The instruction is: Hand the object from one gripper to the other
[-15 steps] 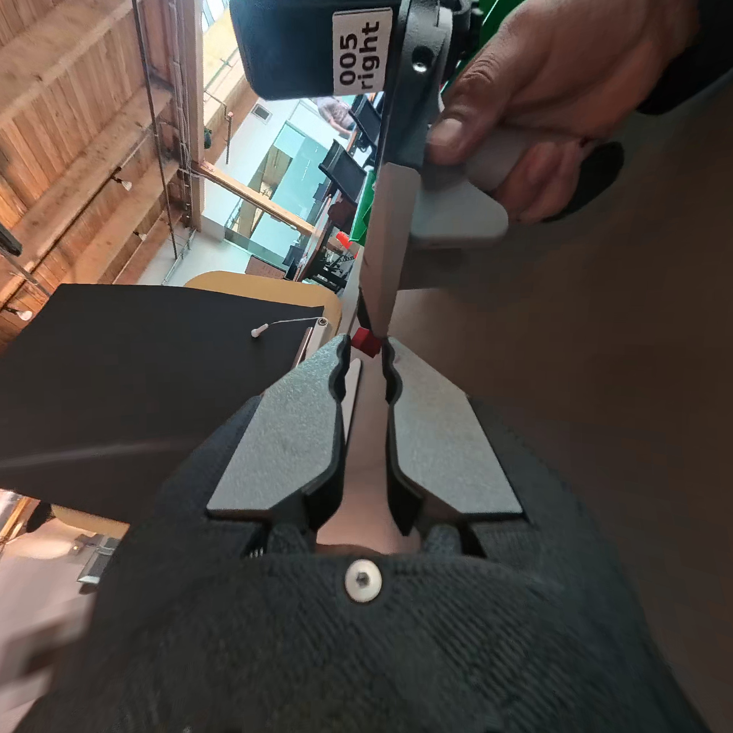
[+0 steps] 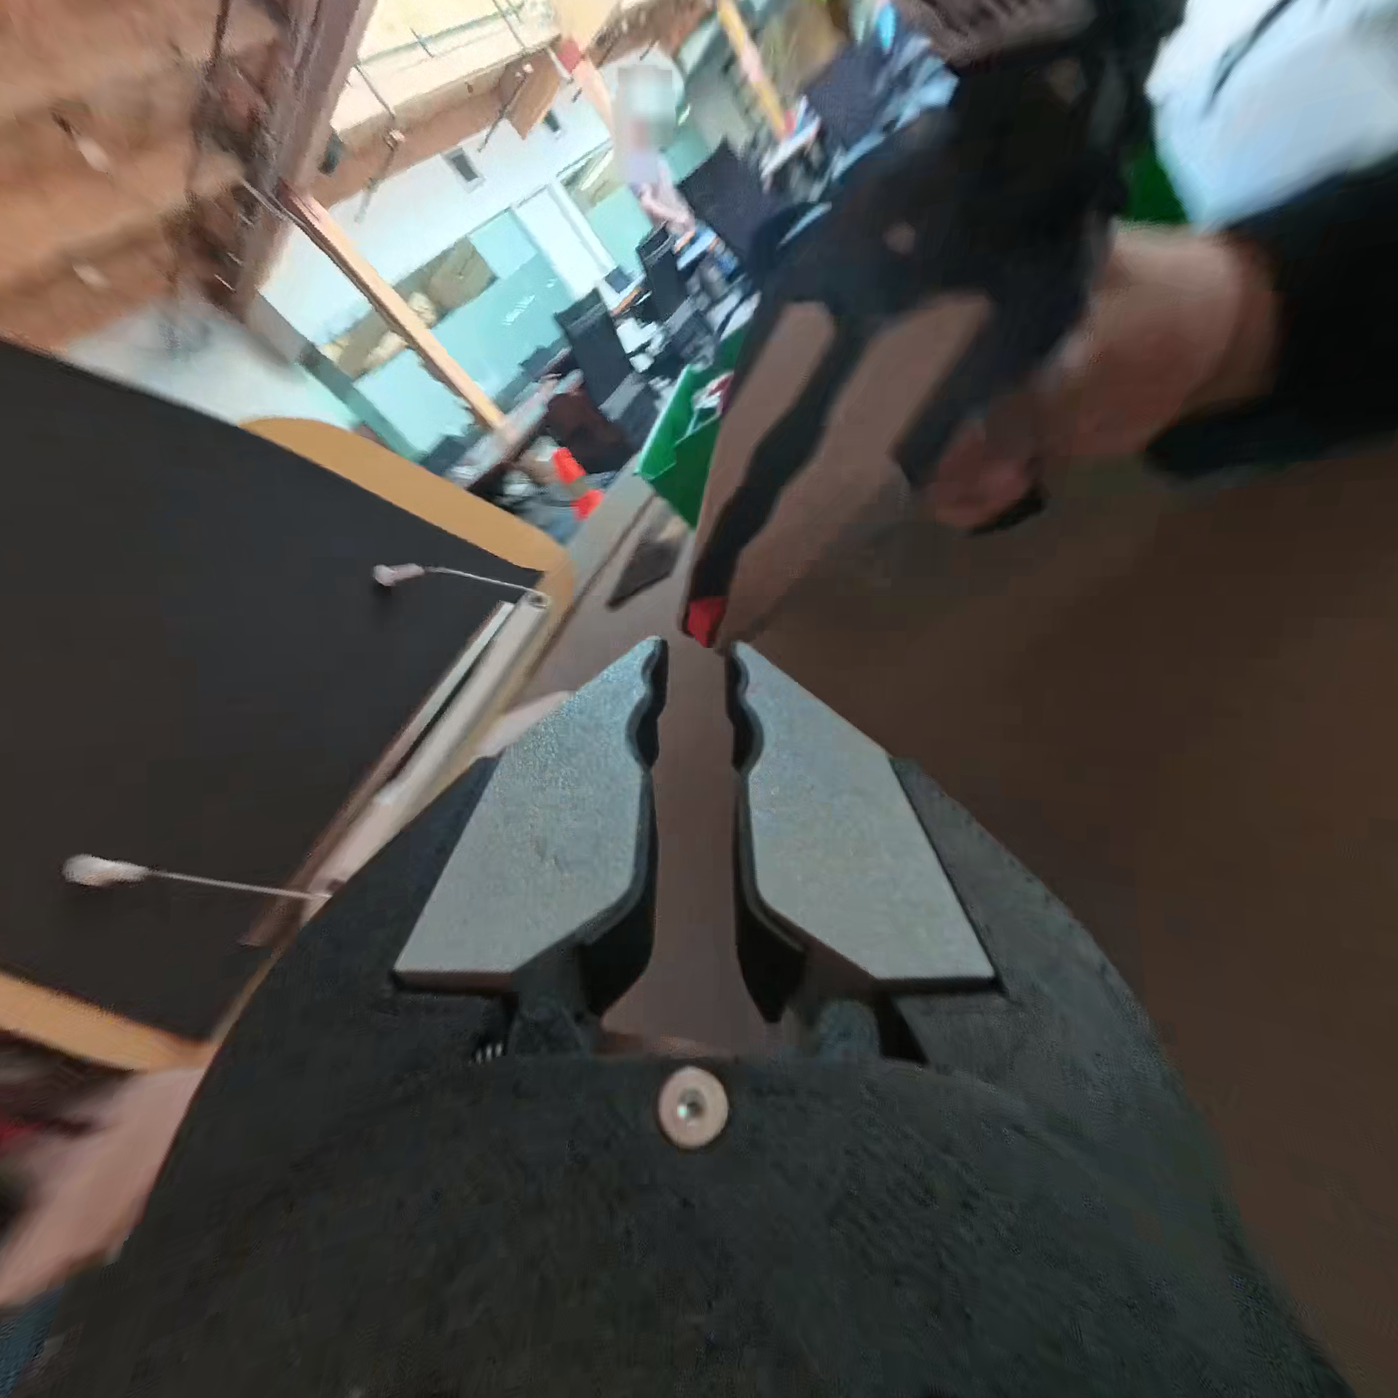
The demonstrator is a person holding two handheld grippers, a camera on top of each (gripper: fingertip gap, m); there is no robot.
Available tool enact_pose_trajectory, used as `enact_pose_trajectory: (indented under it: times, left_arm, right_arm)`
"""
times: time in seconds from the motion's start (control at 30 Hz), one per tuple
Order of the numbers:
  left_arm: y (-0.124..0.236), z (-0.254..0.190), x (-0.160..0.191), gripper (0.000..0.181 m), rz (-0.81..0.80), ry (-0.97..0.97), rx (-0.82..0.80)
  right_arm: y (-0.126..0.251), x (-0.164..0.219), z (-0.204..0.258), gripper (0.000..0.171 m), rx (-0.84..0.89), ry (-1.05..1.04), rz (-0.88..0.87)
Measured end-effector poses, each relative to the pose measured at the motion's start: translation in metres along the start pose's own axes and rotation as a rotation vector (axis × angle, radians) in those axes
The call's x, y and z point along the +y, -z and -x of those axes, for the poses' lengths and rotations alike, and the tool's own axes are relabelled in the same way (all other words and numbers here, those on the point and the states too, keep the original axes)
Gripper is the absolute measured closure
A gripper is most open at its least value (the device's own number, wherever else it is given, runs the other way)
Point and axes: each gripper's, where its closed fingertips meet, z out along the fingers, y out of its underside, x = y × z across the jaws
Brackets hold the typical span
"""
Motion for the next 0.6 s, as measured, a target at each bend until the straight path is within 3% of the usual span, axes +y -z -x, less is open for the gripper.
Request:
enact_pose_trajectory:
  times: [0.1,0.27,0.37,0.53,0.57,0.6]
  left_arm:
    - [0.003,0.011,0.004,0.161,-0.009,0.394,0.112]
    - [0.007,-0.014,-0.007,0.154,-0.069,0.867,0.468]
    - [0.01,-0.021,-0.015,0.151,-0.094,0.913,0.54]
    - [0.008,-0.023,-0.014,0.161,-0.079,0.889,0.526]
    - [0.008,-0.024,-0.013,0.164,-0.07,0.879,0.522]
    - [0.009,-0.023,-0.014,0.181,-0.08,0.861,0.52]
  right_arm:
    - [0.006,-0.004,-0.003,0.163,0.163,0.284,0.01]
    - [0.006,-0.01,0.014,0.163,0.189,0.502,-0.009]
    - [0.003,-0.006,0.019,0.163,0.18,0.56,0.009]
    - [0.004,-0.009,0.023,0.163,0.188,0.584,-0.012]
    - [0.004,-0.008,0.023,0.164,0.187,0.582,-0.007]
    - [0.003,-0.005,0.023,0.165,0.177,0.575,0.01]
